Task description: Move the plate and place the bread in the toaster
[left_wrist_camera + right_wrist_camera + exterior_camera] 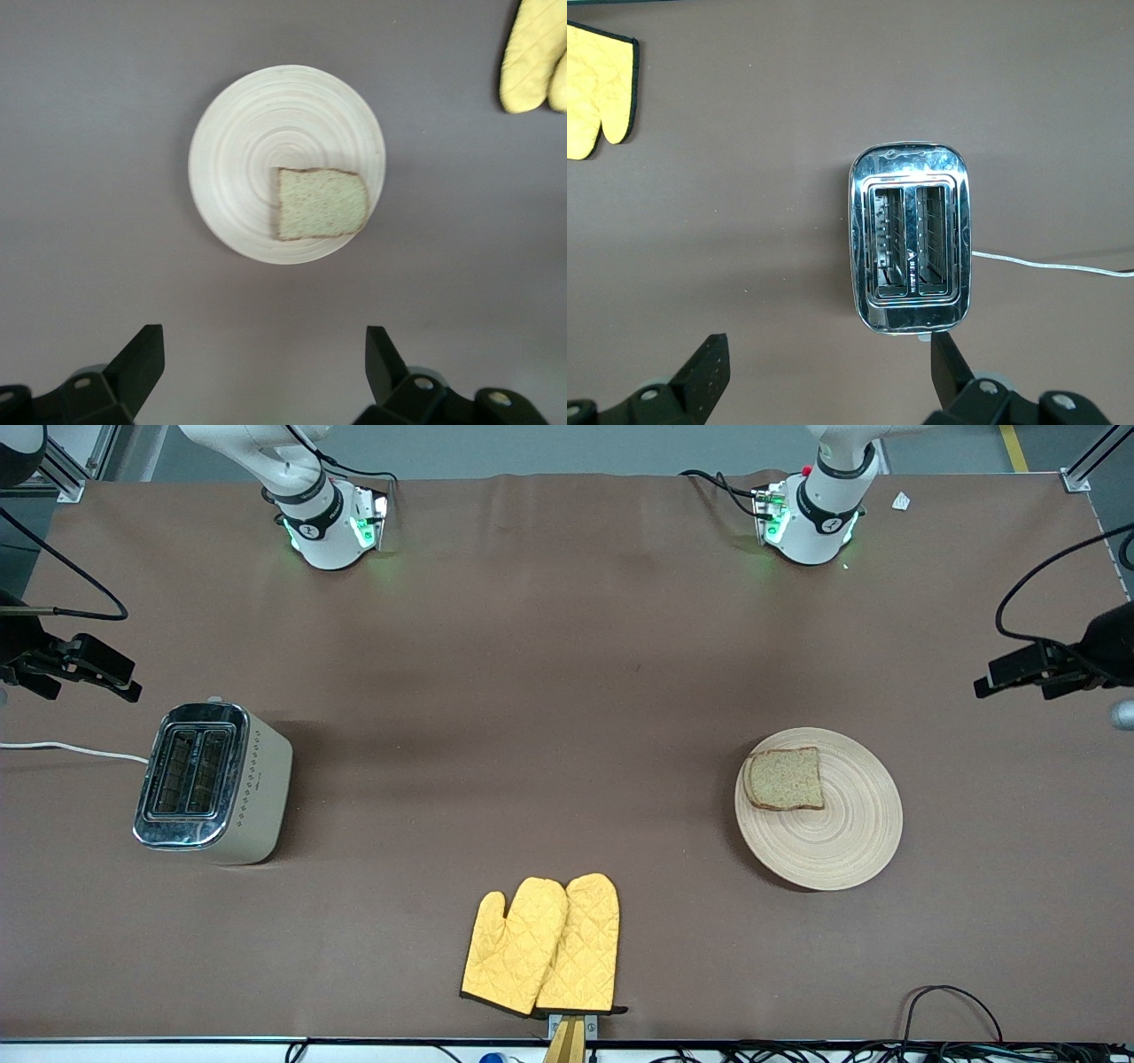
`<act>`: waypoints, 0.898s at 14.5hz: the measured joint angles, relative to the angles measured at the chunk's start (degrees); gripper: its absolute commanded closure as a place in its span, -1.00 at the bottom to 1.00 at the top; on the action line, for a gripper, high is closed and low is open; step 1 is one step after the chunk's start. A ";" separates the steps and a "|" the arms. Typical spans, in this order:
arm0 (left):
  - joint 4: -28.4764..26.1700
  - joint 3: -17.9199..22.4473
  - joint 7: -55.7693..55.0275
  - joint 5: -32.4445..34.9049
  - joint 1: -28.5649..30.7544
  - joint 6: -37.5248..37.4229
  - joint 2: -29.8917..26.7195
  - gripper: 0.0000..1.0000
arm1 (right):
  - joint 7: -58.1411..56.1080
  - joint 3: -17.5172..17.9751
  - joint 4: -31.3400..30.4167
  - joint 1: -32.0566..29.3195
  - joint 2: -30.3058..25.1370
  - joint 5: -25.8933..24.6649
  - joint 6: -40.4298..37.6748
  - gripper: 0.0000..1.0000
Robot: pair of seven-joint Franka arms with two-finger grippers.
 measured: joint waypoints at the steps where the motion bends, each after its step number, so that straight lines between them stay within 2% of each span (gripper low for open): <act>1: 0.65 0.03 0.08 -2.57 1.53 0.27 1.85 -1.00 | 0.00 -0.01 0.01 -0.01 0.00 0.00 0.00 -1.00; 4: 2.58 0.04 2.49 -9.01 6.19 3.50 8.26 -1.00 | 0.00 -0.02 0.03 -0.01 0.00 0.00 0.00 -1.00; 9: 3.29 0.08 13.99 -21.75 12.94 8.58 19.14 -1.00 | 0.02 0.05 0.08 0.02 0.02 0.00 0.00 -1.00; 13: 3.66 -0.17 20.18 -27.80 14.26 12.95 27.21 -0.95 | 0.02 0.00 0.10 -0.05 0.03 0.00 0.00 -1.00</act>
